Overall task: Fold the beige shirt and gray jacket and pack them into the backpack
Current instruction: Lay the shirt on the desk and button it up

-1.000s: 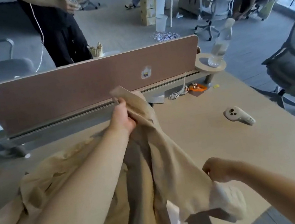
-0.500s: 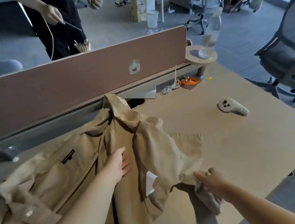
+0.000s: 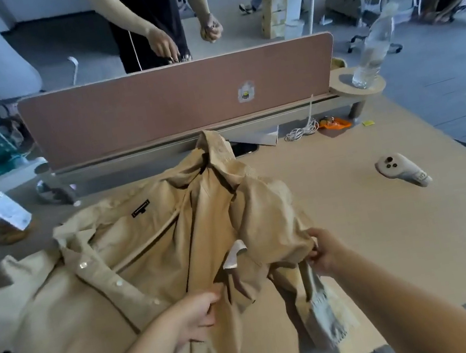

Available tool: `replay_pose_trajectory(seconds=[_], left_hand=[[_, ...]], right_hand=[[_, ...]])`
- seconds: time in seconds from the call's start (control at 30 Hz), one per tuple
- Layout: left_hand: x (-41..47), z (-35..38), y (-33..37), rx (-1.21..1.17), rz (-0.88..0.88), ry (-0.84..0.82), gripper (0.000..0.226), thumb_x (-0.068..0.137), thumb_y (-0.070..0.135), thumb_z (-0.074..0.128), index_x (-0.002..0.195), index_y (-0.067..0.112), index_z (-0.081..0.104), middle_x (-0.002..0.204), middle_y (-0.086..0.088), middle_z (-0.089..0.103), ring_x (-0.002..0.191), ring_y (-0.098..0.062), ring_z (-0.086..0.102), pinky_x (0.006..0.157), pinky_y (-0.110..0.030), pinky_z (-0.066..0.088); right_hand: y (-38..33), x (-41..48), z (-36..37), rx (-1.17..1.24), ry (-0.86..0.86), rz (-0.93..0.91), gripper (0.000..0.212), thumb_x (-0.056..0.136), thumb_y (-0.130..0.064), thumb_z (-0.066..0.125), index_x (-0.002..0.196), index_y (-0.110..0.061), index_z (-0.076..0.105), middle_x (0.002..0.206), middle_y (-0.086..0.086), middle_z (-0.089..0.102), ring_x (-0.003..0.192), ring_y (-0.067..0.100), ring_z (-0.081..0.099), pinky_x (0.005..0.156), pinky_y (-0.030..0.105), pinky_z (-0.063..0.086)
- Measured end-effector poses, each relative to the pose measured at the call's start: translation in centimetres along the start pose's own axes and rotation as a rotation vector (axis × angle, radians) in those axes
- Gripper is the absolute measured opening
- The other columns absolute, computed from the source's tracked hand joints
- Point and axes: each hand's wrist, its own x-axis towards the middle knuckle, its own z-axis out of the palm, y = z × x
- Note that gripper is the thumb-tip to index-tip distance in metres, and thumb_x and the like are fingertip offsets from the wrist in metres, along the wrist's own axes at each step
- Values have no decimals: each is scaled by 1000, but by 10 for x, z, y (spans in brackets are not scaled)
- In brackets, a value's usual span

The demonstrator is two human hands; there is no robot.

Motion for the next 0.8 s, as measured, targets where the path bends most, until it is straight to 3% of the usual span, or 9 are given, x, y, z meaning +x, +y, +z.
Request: replay_pose_trajectory(seconds=[0.1, 0.17, 0.23, 0.3, 0.4, 0.47, 0.5, 0.6, 0.8], left_hand=[[-28, 6, -12, 176, -117, -126, 49, 100, 37, 37, 144, 16, 33, 147, -3, 41, 119, -26, 55, 109, -43, 34], [-54, 15, -15, 225, -55, -98, 51, 100, 37, 38, 145, 15, 30, 150, -7, 36, 102, -21, 61, 102, -40, 40], [-74, 20, -16, 121, 80, 9, 47, 99, 35, 42, 141, 14, 36, 139, -9, 48, 95, -20, 61, 85, -32, 48], [-98, 24, -18, -169, 245, 87, 42, 100, 32, 41, 137, 12, 43, 127, -9, 57, 102, -24, 60, 87, -34, 48], [-129, 31, -23, -642, 387, 139, 36, 104, 26, 26, 119, 10, 54, 131, -19, 54, 107, -34, 56, 91, -36, 40], [-142, 31, -35, -838, 434, 190, 38, 104, 19, 25, 127, 1, 49, 118, -20, 56, 92, -36, 56, 84, -31, 46], [-147, 29, -43, -905, 458, 212, 43, 103, 24, 26, 134, 0, 44, 113, -20, 57, 90, -36, 55, 86, -38, 47], [-139, 17, -69, -1130, 437, 240, 42, 97, 38, 32, 124, 16, 56, 124, -19, 58, 111, -41, 54, 95, -60, 40], [-120, -22, -60, -1256, 377, 180, 55, 90, 41, 27, 108, 8, 67, 122, -21, 60, 108, -39, 56, 95, -54, 41]], right_hand=[[-4, -38, 2, 66, -14, -58, 26, 89, -9, 38, 63, -11, 36, 33, 2, 33, 19, 10, 27, 24, 11, 16], [-7, -60, 3, 24, 63, -240, 22, 83, -6, 42, 65, -15, 34, 37, 2, 33, 24, 12, 32, 26, 10, 20], [-5, -85, 14, -103, 125, -542, 13, 79, -4, 47, 81, -17, 52, 59, 5, 50, 48, 16, 48, 36, 16, 35], [7, -128, 30, -412, -28, -904, 33, 88, -7, 50, 112, -27, 58, 86, 2, 62, 73, 16, 57, 60, 29, 51], [54, -188, 40, -1395, -531, -1262, 54, 91, -13, 48, 138, -38, 42, 126, -1, 61, 112, 19, 57, 97, 38, 48], [90, -201, 34, -1951, -692, -1247, 65, 94, -19, 48, 149, -36, 19, 143, 2, 47, 126, 25, 46, 101, 40, 43], [106, -199, 28, -2048, -736, -1181, 67, 94, -21, 49, 150, -34, 14, 145, 5, 42, 128, 28, 43, 100, 42, 42], [137, -179, 5, -1989, -648, -962, 62, 95, -24, 48, 150, -25, 20, 148, 8, 36, 133, 32, 38, 106, 46, 37], [124, -138, -24, -1909, -316, -675, 54, 96, -25, 47, 146, -18, 31, 147, 8, 37, 131, 29, 42, 105, 35, 37]])
